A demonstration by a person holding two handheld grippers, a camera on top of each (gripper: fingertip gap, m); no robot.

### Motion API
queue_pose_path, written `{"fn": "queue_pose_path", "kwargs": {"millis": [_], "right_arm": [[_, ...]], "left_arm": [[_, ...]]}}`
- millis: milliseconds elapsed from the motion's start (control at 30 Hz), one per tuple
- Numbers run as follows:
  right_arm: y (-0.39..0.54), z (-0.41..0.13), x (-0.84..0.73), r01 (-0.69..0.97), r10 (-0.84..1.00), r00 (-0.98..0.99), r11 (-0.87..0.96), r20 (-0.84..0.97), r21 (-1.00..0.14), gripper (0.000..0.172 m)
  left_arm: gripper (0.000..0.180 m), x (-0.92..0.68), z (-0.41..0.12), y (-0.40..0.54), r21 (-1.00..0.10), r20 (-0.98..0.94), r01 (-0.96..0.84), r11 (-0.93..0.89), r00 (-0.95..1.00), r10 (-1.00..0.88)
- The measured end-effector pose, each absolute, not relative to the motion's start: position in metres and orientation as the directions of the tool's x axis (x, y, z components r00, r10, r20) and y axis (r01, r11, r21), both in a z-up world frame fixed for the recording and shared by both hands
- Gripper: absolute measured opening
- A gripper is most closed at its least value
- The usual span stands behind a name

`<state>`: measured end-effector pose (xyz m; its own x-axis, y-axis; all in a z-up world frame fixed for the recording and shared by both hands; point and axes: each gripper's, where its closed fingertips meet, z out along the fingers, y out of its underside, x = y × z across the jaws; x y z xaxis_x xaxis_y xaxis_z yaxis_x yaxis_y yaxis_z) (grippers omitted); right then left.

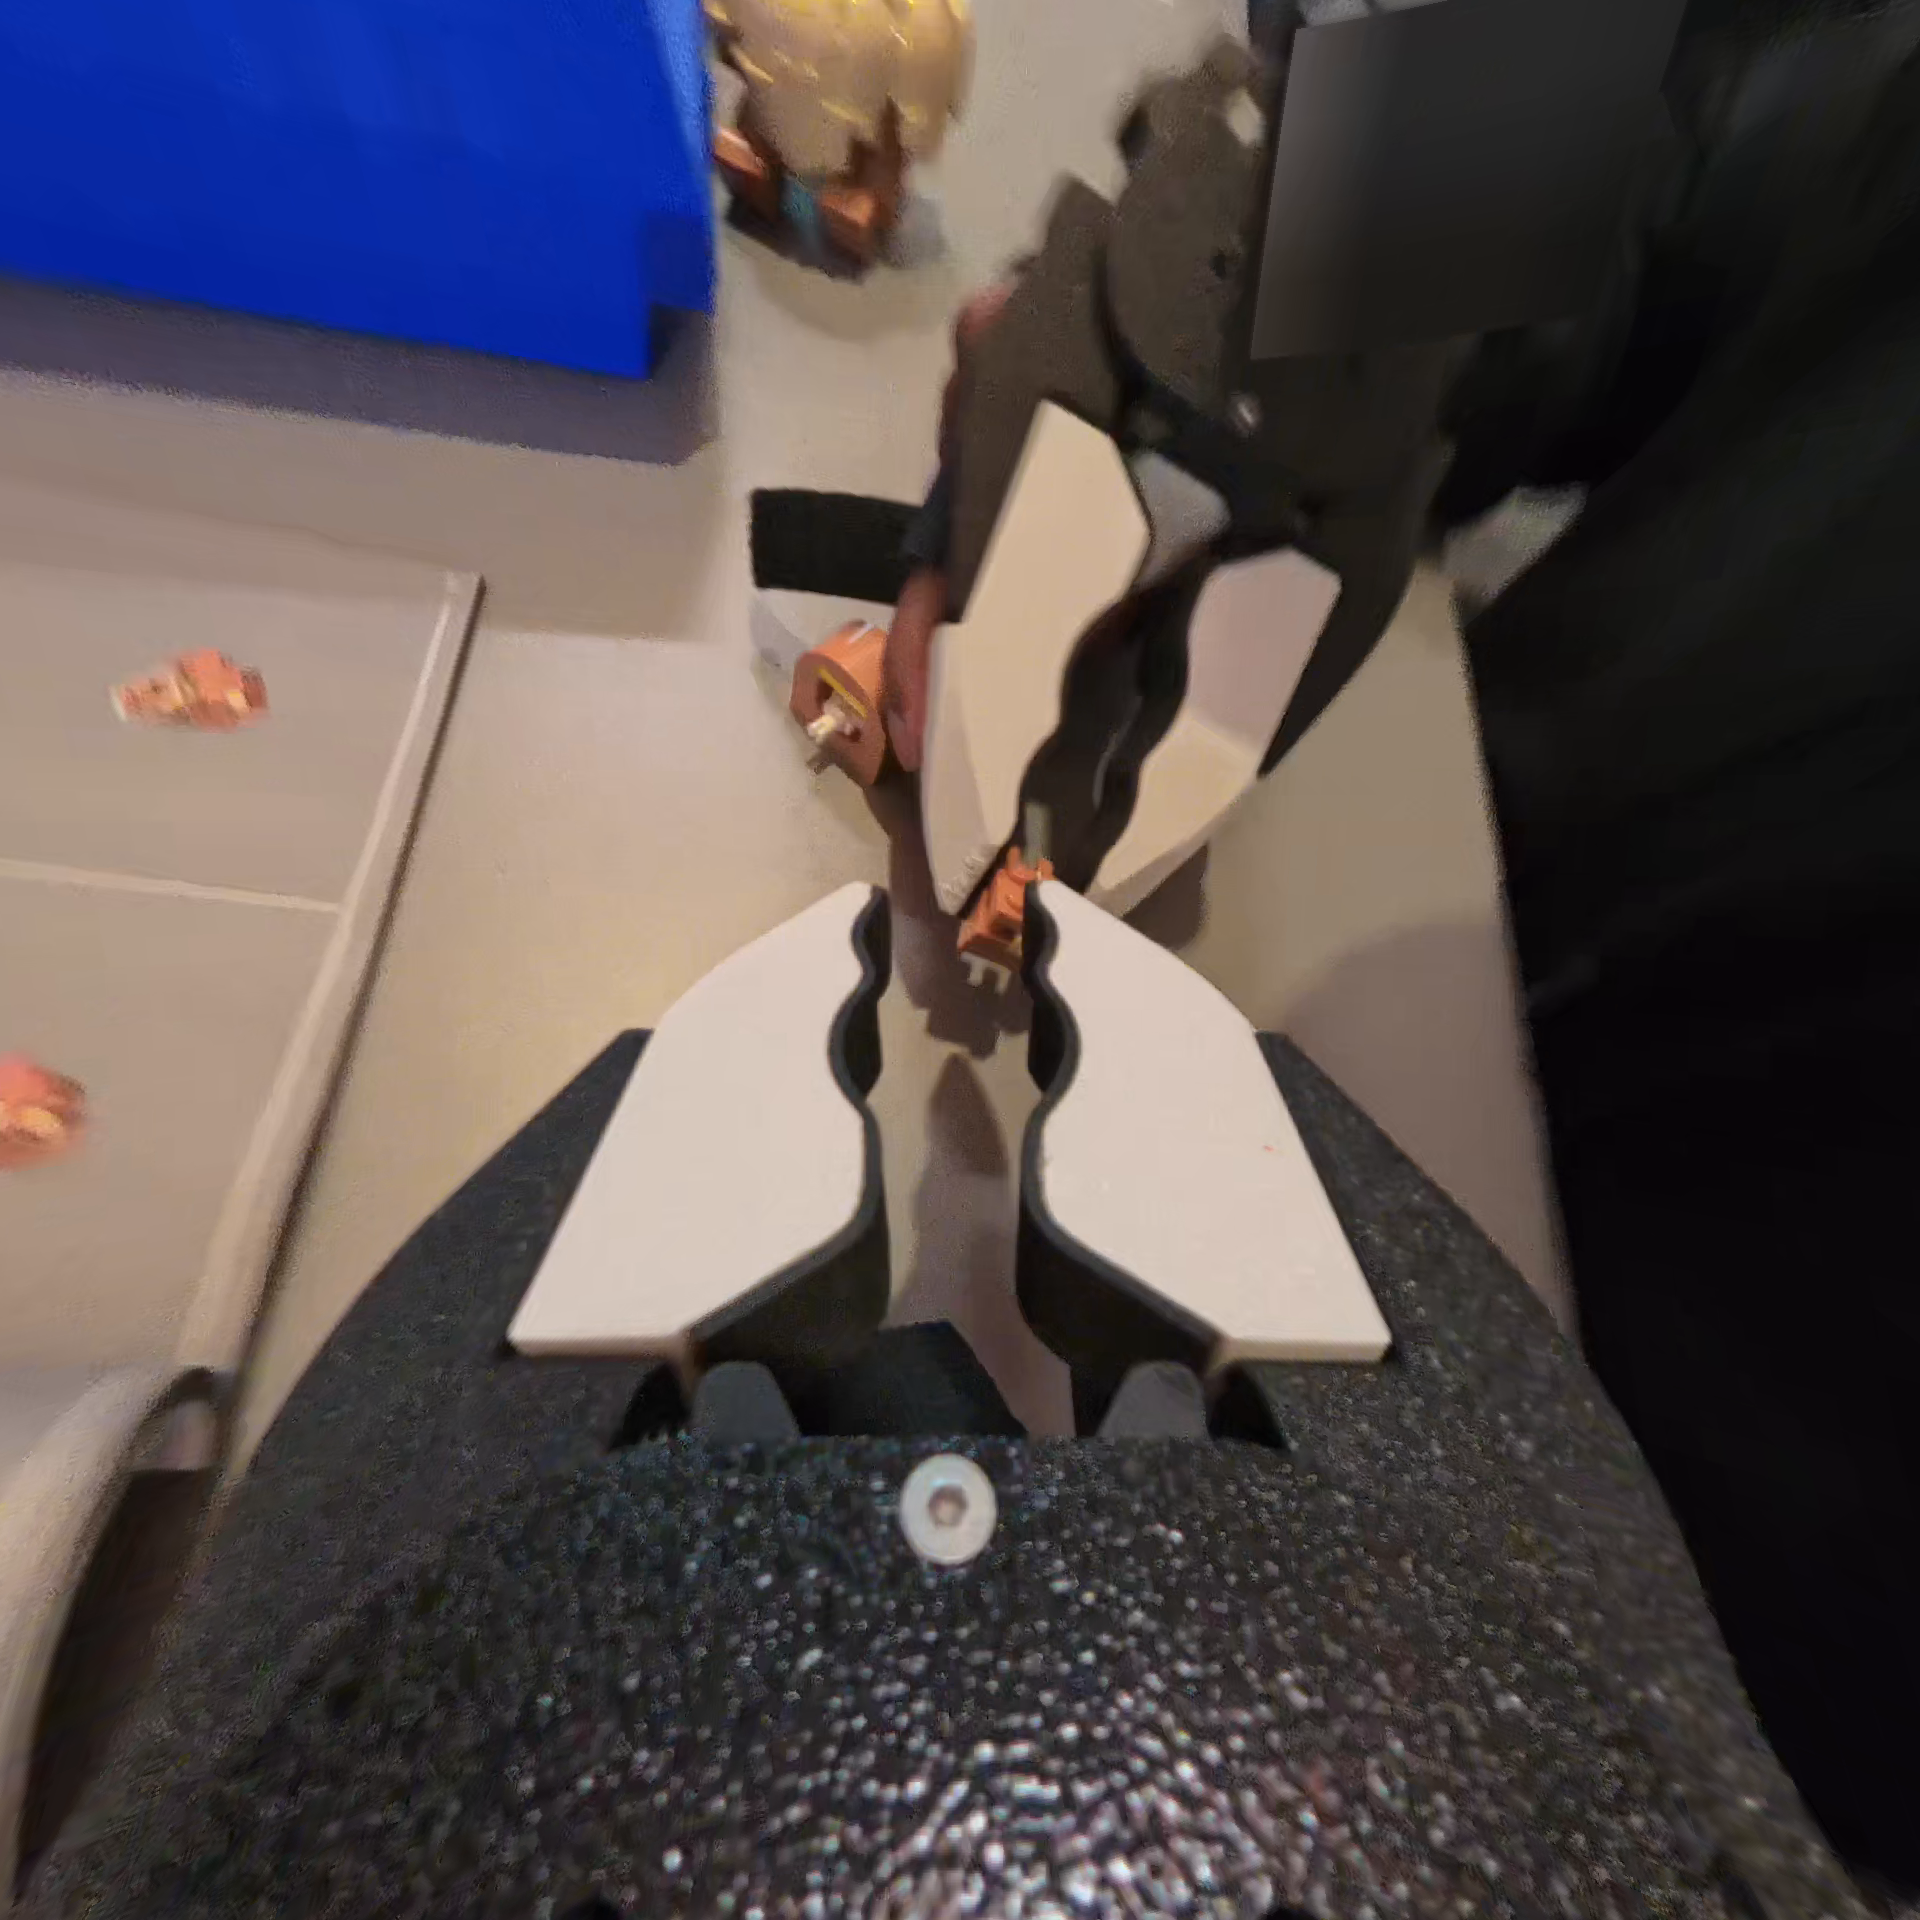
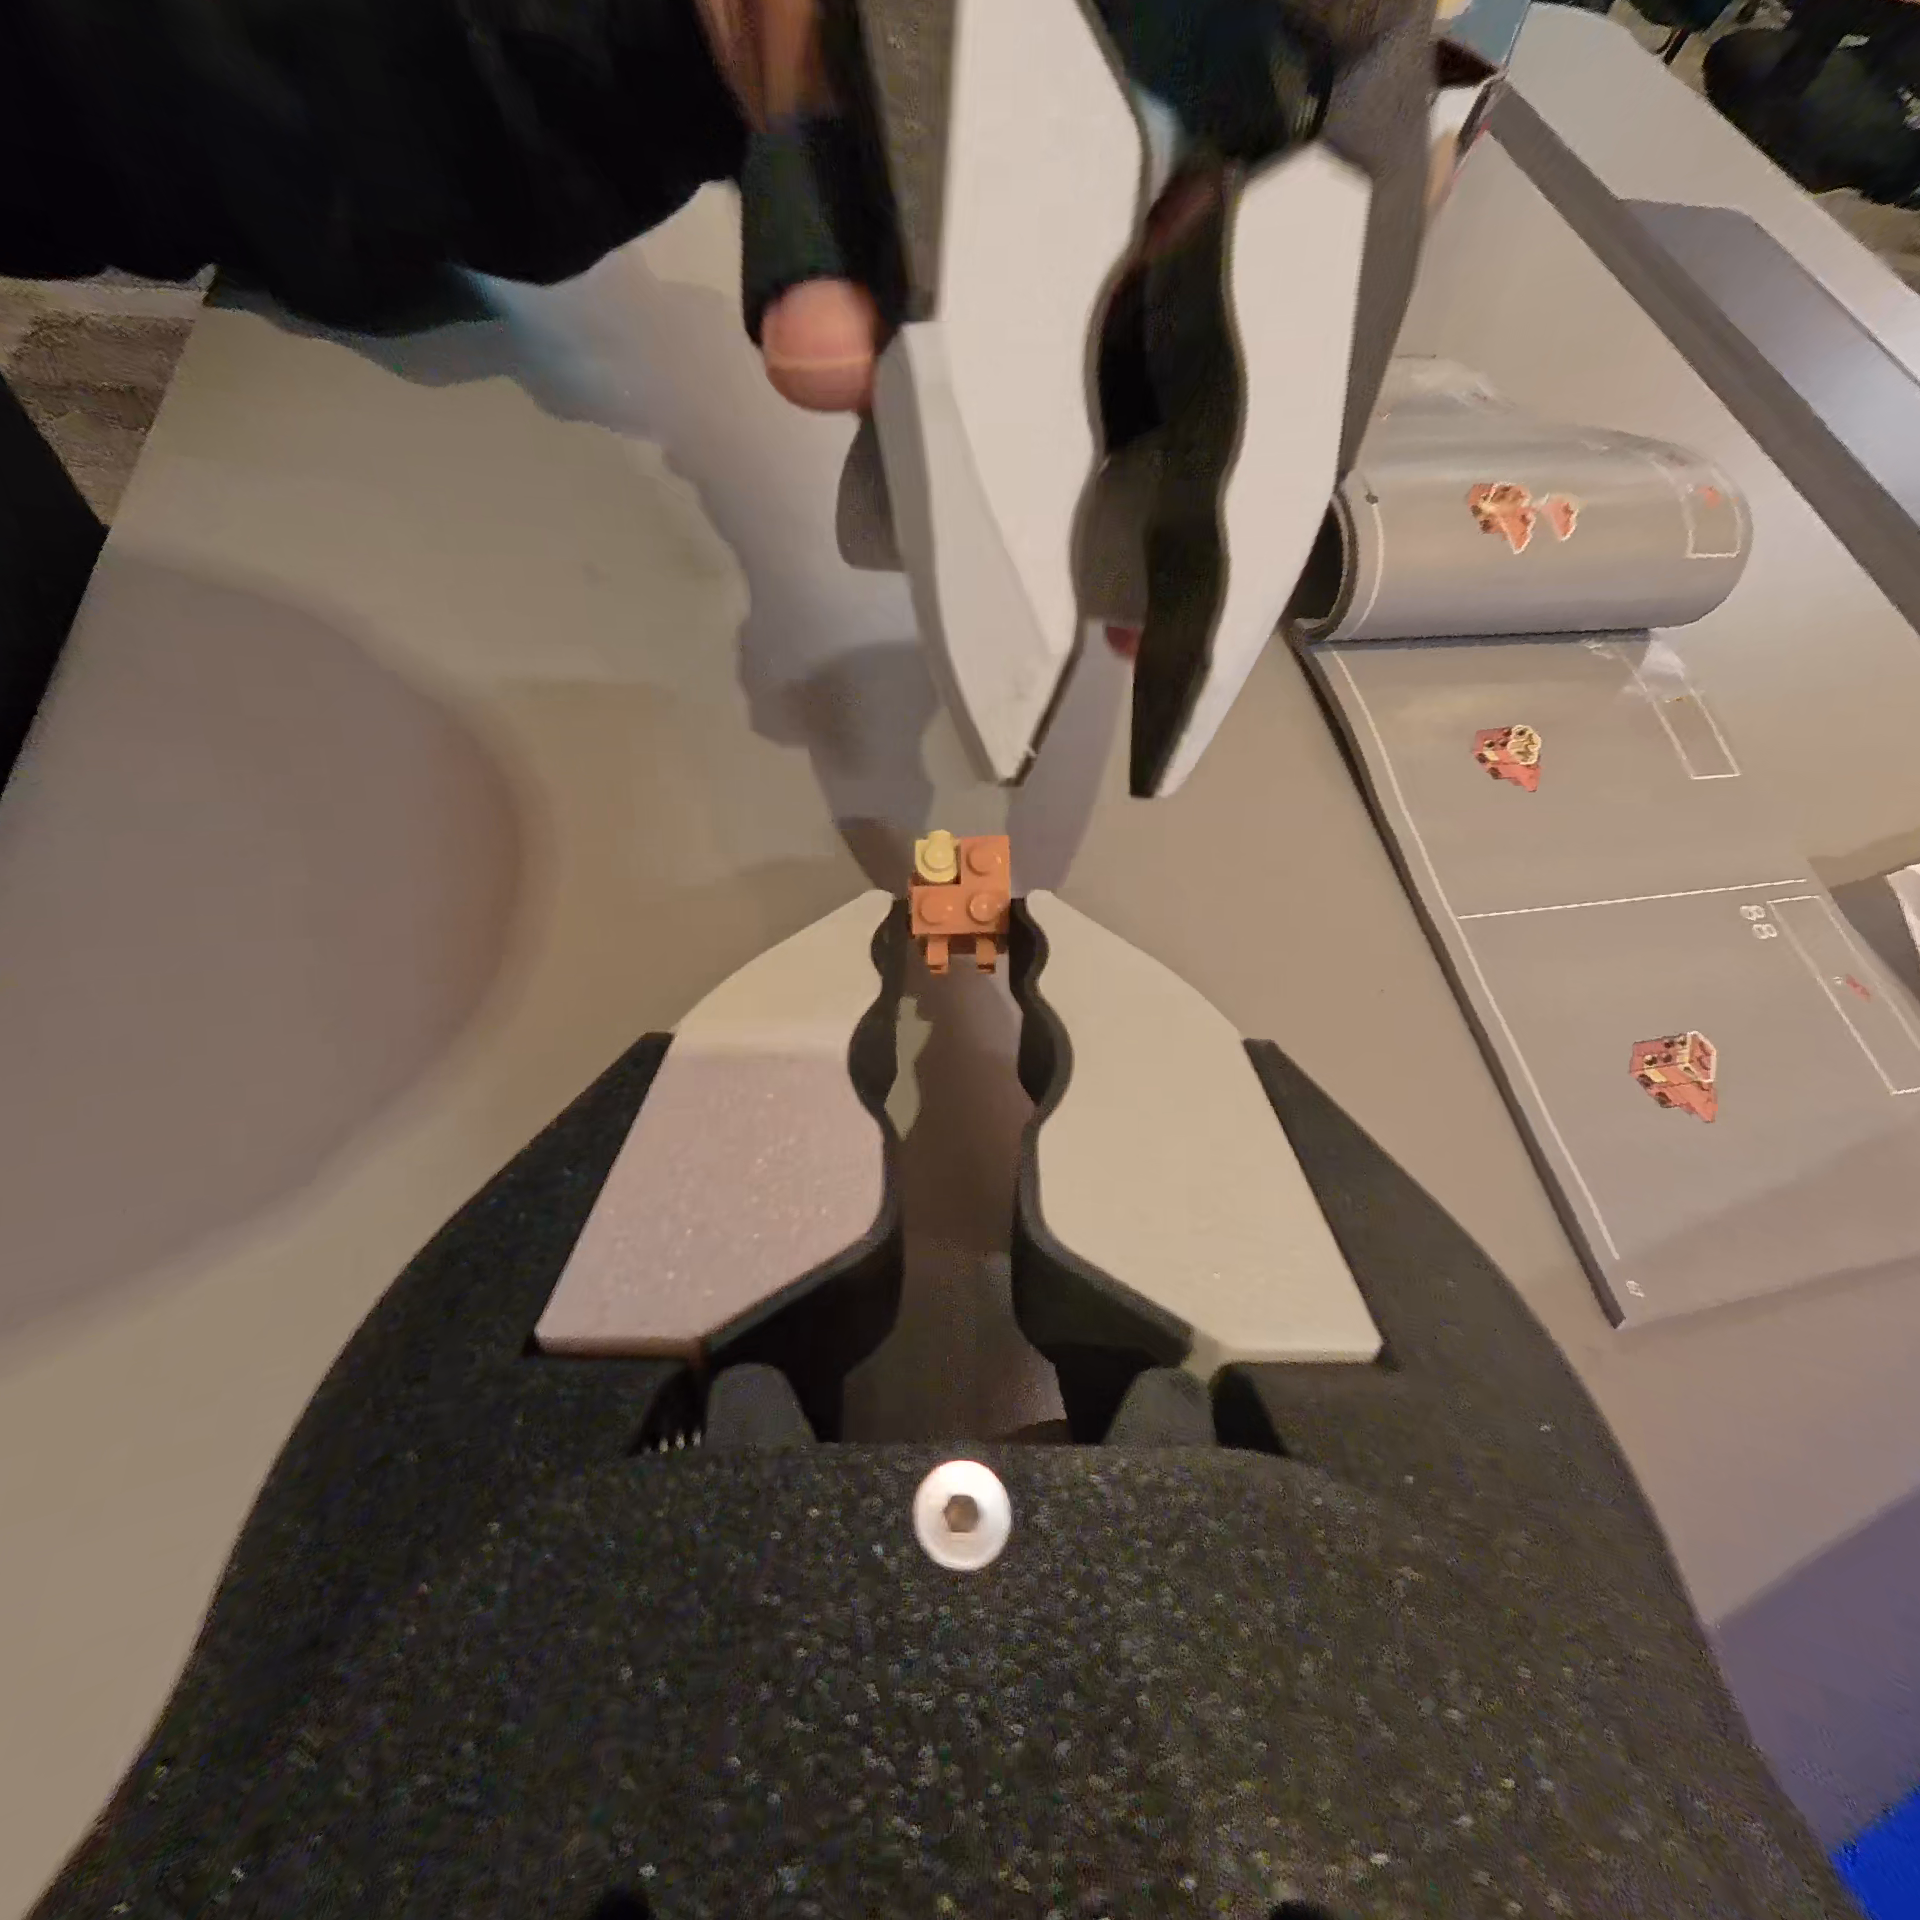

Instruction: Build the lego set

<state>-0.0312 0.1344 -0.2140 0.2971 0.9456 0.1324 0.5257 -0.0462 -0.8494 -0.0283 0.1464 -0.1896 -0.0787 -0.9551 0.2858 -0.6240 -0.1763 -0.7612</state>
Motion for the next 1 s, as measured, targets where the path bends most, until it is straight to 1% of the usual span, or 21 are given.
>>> {"fn": "queue_pose_path", "kwargs": {"millis": [33, 100, 167, 267, 500, 567, 633, 733, 1000], "right_arm": [[0.135, -0.212, -0.031, 0.522, 0.942, 0.303, -0.038, 0.143, -0.852, 0.018], [0.136, -0.208, -0.031, 0.52, 0.937, 0.309, -0.021, 0.165, -0.854, 0.018], [0.137, -0.206, -0.03, 0.526, 0.93, 0.316, -0.006, 0.189, -0.851, 0.018], [0.139, -0.207, -0.028, 0.538, 0.923, 0.322, 0.005, 0.21, -0.843, 0.018], [0.141, -0.209, -0.028, 0.56, 0.912, 0.323, 0.031, 0.253, -0.828, 0.018], [0.141, -0.207, -0.028, 0.56, 0.907, 0.326, 0.043, 0.268, -0.827, 0.018], [0.142, -0.205, -0.028, 0.56, 0.901, 0.33, 0.055, 0.283, -0.827, 0.018], [0.142, -0.203, -0.028, 0.556, 0.896, 0.333, 0.066, 0.295, -0.829, 0.018], [0.144, -0.199, -0.027, 0.563, 0.871, 0.345, 0.106, 0.35, -0.82, 0.018]], "left_arm": [[0.024, -0.027, -0.189, 0.148, -0.757, 0.372, -0.594, -0.272, -0.05, -0.927], [0.026, -0.027, -0.191, 0.147, -0.727, 0.496, -0.558, -0.4, -0.024, -0.868], [0.03, -0.025, -0.19, 0.143, -0.696, 0.588, -0.527, -0.488, -0.028, -0.809], [0.031, -0.022, -0.192, 0.143, -0.658, 0.655, -0.497, -0.565, -0.008, -0.756], [0.03, -0.017, -0.198, 0.137, -0.595, 0.738, -0.484, -0.641, -0.013, -0.675], [0.027, -0.017, -0.199, 0.137, -0.588, 0.746, -0.481, -0.651, -0.012, -0.666], [0.019, -0.018, -0.198, 0.138, -0.58, 0.762, -0.472, -0.665, -0.025, -0.647], [0.017, -0.018, -0.195, 0.138, -0.583, 0.772, -0.453, -0.674, -0.05, -0.634], [0.016, -0.017, -0.191, 0.14, -0.64, 0.72, -0.438, -0.632, -0.053, -0.692]]}}
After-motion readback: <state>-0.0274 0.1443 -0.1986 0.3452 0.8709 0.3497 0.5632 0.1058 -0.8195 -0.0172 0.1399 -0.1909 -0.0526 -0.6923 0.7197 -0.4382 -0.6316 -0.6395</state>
